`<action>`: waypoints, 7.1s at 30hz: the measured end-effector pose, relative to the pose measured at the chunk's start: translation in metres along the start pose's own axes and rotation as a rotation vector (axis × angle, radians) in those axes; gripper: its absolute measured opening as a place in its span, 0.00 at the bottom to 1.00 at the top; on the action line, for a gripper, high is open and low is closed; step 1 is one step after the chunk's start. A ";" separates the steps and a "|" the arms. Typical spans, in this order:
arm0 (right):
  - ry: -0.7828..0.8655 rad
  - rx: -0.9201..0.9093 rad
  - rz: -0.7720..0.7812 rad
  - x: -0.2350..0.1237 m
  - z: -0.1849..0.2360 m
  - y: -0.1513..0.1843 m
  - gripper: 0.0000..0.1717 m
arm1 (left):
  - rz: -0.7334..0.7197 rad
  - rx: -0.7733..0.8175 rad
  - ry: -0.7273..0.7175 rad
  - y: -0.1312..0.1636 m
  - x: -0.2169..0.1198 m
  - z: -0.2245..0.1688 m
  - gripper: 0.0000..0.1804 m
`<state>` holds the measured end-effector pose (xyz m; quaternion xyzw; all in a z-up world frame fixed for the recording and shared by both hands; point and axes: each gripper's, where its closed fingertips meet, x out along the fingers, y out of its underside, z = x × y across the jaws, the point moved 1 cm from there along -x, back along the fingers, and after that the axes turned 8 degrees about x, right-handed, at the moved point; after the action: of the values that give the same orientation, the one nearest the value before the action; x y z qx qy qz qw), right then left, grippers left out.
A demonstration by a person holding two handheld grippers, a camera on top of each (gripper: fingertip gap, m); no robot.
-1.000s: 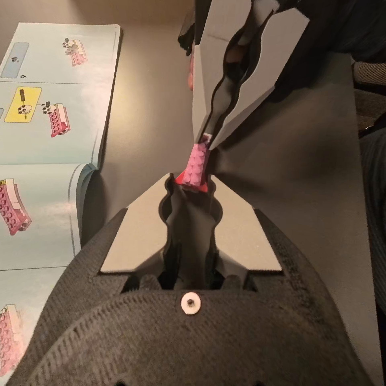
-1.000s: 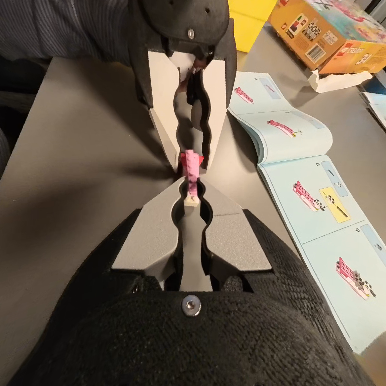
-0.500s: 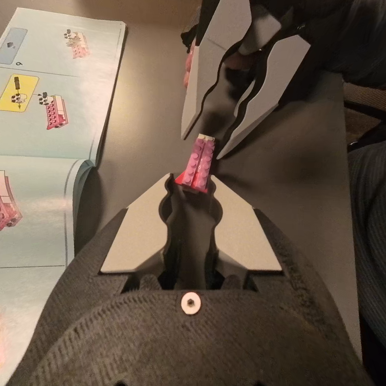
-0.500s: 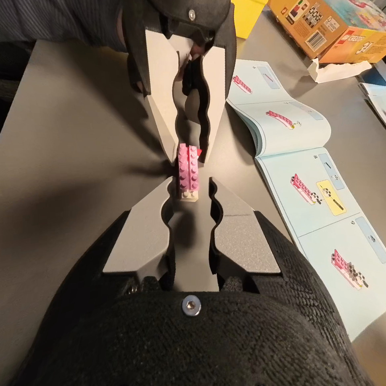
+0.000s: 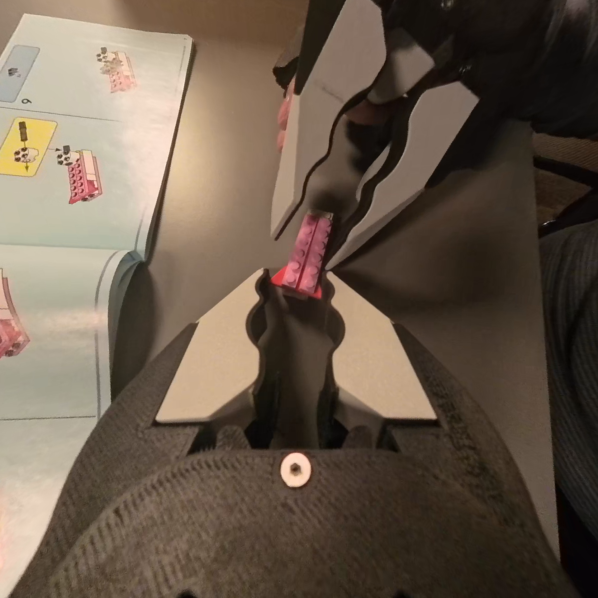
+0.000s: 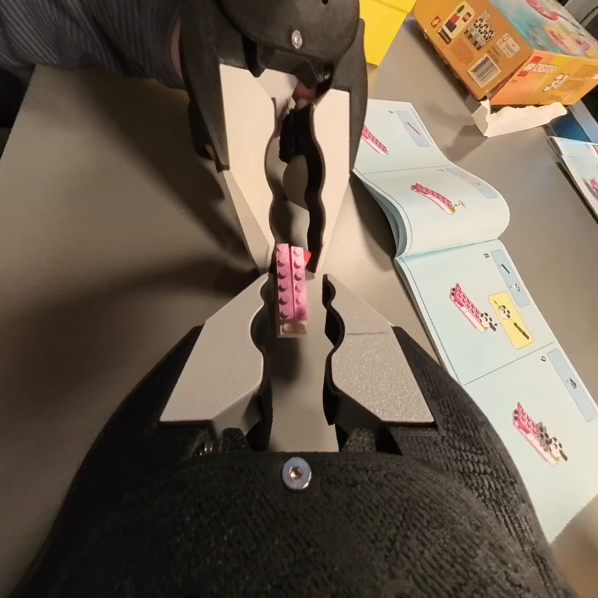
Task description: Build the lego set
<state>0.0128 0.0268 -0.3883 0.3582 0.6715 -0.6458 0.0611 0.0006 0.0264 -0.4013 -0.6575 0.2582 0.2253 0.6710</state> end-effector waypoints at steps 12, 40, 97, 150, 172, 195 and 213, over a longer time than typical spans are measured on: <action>-0.033 0.098 -0.005 -0.013 -0.011 0.007 0.26 | -0.125 -0.091 0.010 -0.013 -0.011 0.007 0.17; -0.212 0.265 0.175 -0.023 -0.006 0.007 0.09 | -0.023 0.874 -0.588 -0.027 -0.013 -0.003 0.36; 0.124 -0.401 0.143 0.009 -0.015 0.003 0.13 | 0.081 0.469 -0.392 -0.003 -0.004 0.016 0.13; 0.331 -0.653 0.119 -0.007 -0.019 -0.007 0.12 | 0.005 0.501 -0.431 -0.012 -0.010 0.014 0.22; 0.448 -0.741 0.072 -0.007 -0.023 -0.018 0.11 | -0.065 0.578 -0.548 -0.028 -0.021 0.013 0.11; 0.529 -0.837 -0.025 -0.011 -0.033 -0.018 0.20 | -0.384 -0.097 -0.183 -0.039 -0.038 0.022 0.18; 0.546 -0.114 -0.330 -0.061 -0.102 -0.008 0.19 | 0.046 -0.124 -0.398 0.018 -0.022 0.008 0.19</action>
<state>0.0922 0.0957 -0.3320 0.4008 0.7472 -0.4882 -0.2068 -0.0272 0.0360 -0.4011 -0.6341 0.1209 0.3815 0.6617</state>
